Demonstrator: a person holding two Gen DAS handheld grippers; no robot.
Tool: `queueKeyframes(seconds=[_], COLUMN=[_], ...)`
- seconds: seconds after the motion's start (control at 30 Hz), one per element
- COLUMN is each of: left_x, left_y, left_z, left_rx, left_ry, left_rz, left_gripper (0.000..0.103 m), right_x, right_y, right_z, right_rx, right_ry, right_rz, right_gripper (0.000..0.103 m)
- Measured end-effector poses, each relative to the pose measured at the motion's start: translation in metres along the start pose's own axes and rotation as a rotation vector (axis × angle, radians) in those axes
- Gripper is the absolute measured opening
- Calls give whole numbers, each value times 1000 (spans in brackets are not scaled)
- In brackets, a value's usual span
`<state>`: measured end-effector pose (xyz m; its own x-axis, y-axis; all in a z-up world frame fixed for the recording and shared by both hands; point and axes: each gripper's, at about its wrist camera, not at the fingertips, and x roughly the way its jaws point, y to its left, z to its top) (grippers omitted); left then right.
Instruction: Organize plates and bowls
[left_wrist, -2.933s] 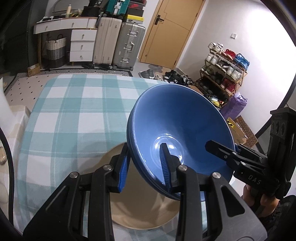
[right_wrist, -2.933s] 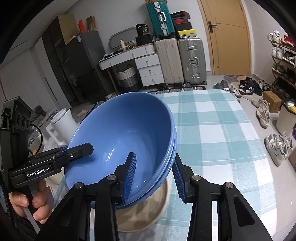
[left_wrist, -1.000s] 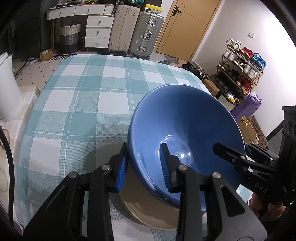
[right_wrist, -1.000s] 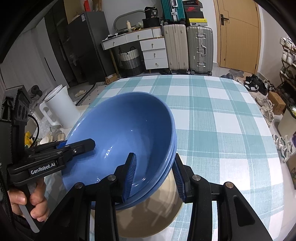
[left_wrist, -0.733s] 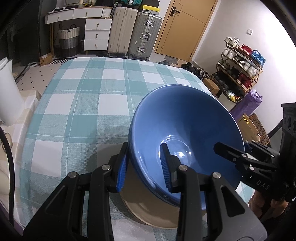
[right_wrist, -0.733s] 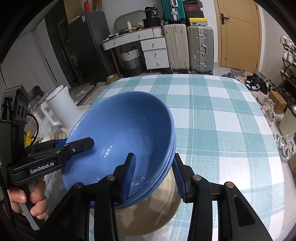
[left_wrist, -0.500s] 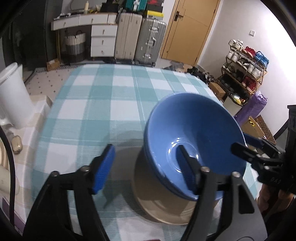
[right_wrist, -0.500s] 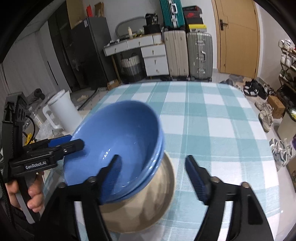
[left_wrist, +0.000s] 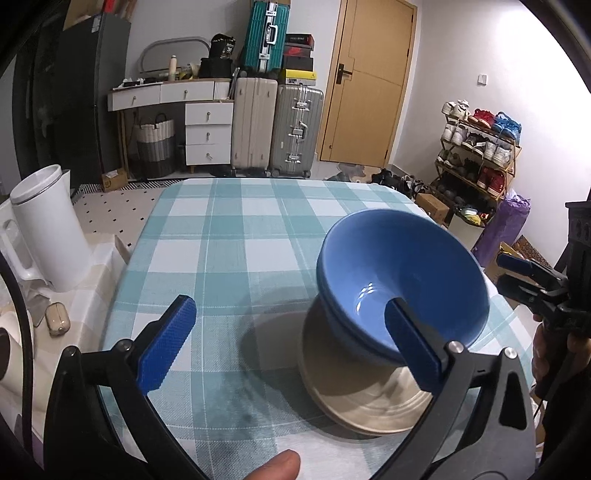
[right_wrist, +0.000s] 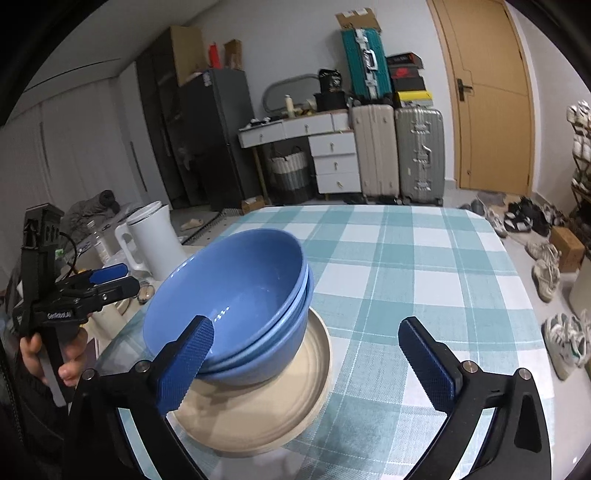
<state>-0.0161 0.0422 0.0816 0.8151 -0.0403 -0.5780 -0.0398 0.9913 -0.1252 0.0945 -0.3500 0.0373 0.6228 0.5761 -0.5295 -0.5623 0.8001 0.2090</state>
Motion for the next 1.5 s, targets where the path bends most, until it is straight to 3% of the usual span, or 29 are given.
queueKeyframes(seconds=[0.77,1.5], left_x=[5,0], left_y=[0,-12], left_z=[-69,-81], left_rx=[68,159], left_ry=[-117,-174], left_rz=[-51,-106], left_gripper=[102,102], right_x=[-5,-14], right_y=[0,7], right_z=[-58,-73], right_rx=[-91,-146], right_ry=[-121,-193], right_rz=[68,99], right_gripper=[102,102])
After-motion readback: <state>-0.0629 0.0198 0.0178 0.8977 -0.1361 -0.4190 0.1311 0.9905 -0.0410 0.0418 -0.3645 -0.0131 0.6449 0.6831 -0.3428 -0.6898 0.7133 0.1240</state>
